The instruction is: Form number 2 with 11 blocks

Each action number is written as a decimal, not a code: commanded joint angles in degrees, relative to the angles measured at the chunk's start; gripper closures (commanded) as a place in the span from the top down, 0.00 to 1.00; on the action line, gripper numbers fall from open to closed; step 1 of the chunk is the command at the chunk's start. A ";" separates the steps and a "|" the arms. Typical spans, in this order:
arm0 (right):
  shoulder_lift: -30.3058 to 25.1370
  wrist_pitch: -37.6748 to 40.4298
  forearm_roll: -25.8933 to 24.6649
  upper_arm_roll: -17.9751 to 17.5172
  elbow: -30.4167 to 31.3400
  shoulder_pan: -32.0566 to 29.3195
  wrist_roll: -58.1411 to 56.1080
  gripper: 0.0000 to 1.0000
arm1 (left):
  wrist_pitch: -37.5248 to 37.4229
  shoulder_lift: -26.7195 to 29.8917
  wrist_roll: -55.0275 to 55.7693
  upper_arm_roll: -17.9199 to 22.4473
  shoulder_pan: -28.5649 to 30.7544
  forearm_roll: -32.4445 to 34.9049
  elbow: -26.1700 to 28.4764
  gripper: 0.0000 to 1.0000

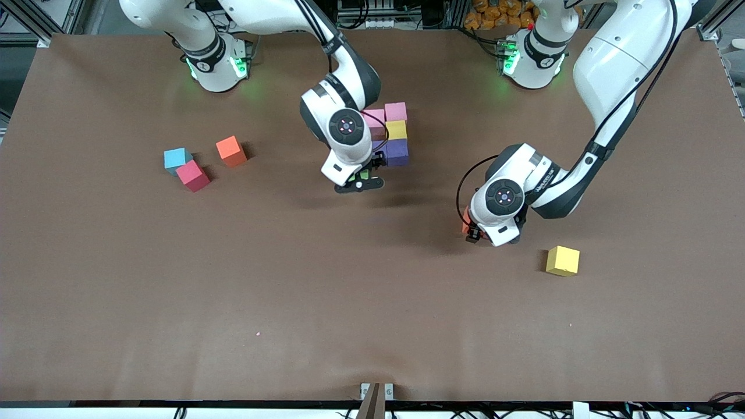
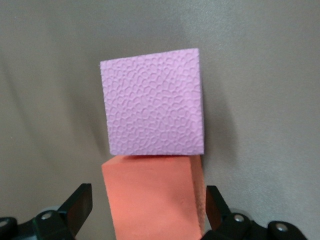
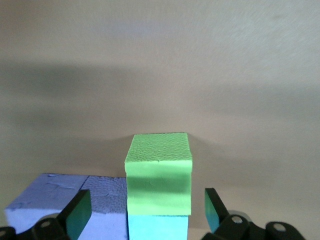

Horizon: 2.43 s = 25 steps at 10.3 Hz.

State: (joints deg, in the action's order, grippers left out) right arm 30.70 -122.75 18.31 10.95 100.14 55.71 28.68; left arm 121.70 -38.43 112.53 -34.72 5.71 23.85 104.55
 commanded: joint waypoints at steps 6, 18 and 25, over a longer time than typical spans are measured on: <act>-4.24 3.04 -1.17 6.51 2.15 -14.65 -12.98 1.00 | 2.93 -1.12 0.85 -0.88 1.41 3.31 0.31 0.20; -26.12 -11.00 -19.26 17.44 40.64 -15.36 -32.19 1.00 | 4.33 -3.13 16.11 -3.87 -6.84 -6.71 -14.63 0.20; -24.90 -16.02 -20.33 17.35 43.46 -28.37 -59.69 1.00 | 11.37 -4.90 32.84 0.44 -16.34 -4.68 -15.96 0.21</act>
State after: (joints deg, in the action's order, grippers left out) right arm 7.27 -136.89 -1.17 28.68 140.73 28.42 -28.59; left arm 132.84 -43.19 143.85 -34.89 -10.03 18.27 89.52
